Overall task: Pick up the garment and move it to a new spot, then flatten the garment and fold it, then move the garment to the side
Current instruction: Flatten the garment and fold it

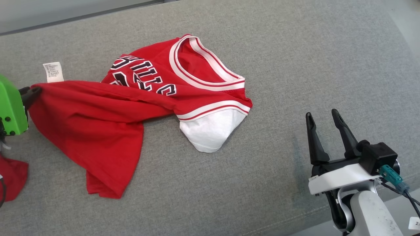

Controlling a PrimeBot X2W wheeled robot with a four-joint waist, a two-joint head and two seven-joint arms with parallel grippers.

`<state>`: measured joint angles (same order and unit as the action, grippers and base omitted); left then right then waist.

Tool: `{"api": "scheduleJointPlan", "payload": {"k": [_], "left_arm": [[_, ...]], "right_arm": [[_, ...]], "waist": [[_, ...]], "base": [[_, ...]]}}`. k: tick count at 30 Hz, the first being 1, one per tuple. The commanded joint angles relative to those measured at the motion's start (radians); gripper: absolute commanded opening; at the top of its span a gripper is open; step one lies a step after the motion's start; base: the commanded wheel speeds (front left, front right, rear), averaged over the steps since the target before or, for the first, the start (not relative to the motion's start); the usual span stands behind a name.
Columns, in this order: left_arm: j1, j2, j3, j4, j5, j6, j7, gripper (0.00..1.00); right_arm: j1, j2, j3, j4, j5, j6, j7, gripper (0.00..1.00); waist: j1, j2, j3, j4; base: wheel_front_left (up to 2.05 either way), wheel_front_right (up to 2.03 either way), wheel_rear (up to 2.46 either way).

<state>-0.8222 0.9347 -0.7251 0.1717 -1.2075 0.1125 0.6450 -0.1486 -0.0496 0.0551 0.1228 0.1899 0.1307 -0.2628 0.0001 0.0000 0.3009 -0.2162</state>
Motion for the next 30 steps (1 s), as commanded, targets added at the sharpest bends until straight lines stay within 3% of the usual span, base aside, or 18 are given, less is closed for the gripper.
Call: {"api": "scheduleJointPlan", "payload": {"k": [1,9,15,21,30], "left_arm": [[0.013,-0.009,0.002,0.019,-0.003,-0.006,-0.013,1.0],[0.022,-0.047,0.038,0.081,-0.021,-0.04,-0.107,1.0],[0.089,-0.074,0.084,0.055,-0.069,0.002,-0.199,1.0],[0.194,-0.186,0.135,0.129,-0.147,0.044,-0.336,1.0],[0.334,-0.315,0.131,0.207,-0.152,0.008,-0.513,1.0]], "right_arm": [[-0.003,-0.002,-0.003,-0.004,-0.001,0.0,-0.003,1.0],[0.013,-0.002,-0.014,0.002,-0.009,0.0,-0.003,1.0],[0.016,-0.002,-0.021,-0.002,-0.027,0.0,-0.003,1.0],[-0.003,-0.002,-0.019,-0.005,-0.041,0.0,-0.003,1.0],[0.022,-0.002,-0.026,-0.003,-0.057,0.0,-0.003,1.0]], "waist": [[-0.0001,0.0,0.027,-0.023],[-0.0001,0.0,0.009,0.011],[-0.0001,0.0,-0.002,0.063],[-0.0001,0.0,0.011,0.095],[-0.0001,0.0,-0.001,0.094]], "base": [[0.0,0.0,0.0],[0.0,0.0,0.0],[0.0,0.0,0.0],[0.0,0.0,0.0],[0.0,0.0,0.0]]}}
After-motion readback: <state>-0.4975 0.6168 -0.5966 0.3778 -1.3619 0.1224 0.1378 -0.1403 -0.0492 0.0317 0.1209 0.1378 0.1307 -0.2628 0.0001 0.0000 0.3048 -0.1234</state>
